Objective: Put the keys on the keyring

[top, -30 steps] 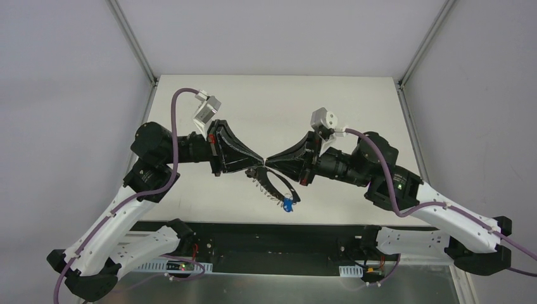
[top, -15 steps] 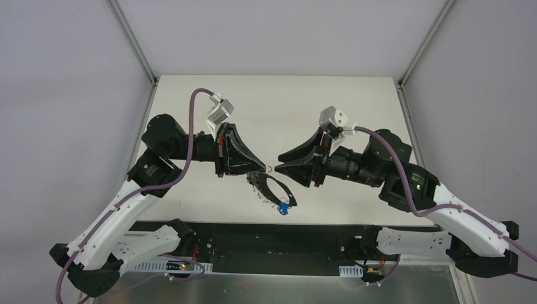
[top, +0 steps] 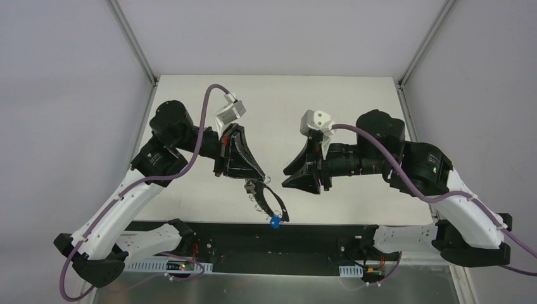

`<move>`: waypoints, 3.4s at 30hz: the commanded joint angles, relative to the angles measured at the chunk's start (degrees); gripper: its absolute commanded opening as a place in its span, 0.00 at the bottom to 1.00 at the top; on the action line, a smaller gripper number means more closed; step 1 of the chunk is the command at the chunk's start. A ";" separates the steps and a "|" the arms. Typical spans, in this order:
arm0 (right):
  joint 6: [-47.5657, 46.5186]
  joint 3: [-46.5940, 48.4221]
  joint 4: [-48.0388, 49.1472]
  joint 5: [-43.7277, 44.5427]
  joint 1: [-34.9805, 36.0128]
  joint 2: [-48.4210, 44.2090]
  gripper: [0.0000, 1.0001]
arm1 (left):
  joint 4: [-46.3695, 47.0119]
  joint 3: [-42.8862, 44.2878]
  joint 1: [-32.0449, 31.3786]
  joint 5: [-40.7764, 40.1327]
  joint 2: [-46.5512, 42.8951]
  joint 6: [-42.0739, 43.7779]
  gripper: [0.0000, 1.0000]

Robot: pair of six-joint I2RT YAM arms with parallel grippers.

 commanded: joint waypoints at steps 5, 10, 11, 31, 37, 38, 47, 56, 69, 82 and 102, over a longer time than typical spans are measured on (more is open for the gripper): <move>-3.69 5.74 -7.13 -8.35 -0.84 3.15 0.37 | 0.23 3.04 -0.47 3.73 1.63 0.44 0.00; -3.64 7.51 -6.37 -9.11 -1.47 5.79 0.36 | 0.24 2.56 -0.48 3.72 2.40 0.36 0.00; -3.70 8.12 -6.61 -9.53 -1.78 6.69 0.36 | 0.22 2.48 -0.48 3.86 2.51 0.35 0.00; -5.16 14.95 -13.17 -15.06 -5.16 13.18 0.31 | -1.58 2.81 -0.48 4.53 3.30 2.60 0.00; -5.02 14.81 -13.15 -15.51 -5.16 13.95 0.31 | -1.90 2.85 -0.46 4.43 3.28 2.76 0.00; -4.96 14.76 -13.00 -15.56 -5.12 14.01 0.31 | -1.99 2.81 -0.47 4.39 3.26 2.80 0.00; -4.61 14.63 -11.95 -16.07 -5.18 14.55 0.26 | -2.34 2.63 -0.39 4.34 3.14 3.20 0.00; -5.36 14.64 -12.98 -16.19 -5.15 14.71 0.00 | -2.84 3.09 -0.30 3.68 3.21 3.50 0.00; 2.81 -13.03 19.72 -8.51 -5.03 -4.32 0.00 | -3.68 6.41 0.05 -11.78 -4.52 3.03 0.11; 9.52 -33.53 55.71 -0.08 -5.06 -13.65 0.00 | 1.04 0.41 0.05 -15.51 -6.78 -2.22 0.09; 10.59 -37.61 64.91 5.36 -4.42 -15.61 0.00 | 2.92 -2.67 0.05 -16.62 -8.36 -2.62 0.11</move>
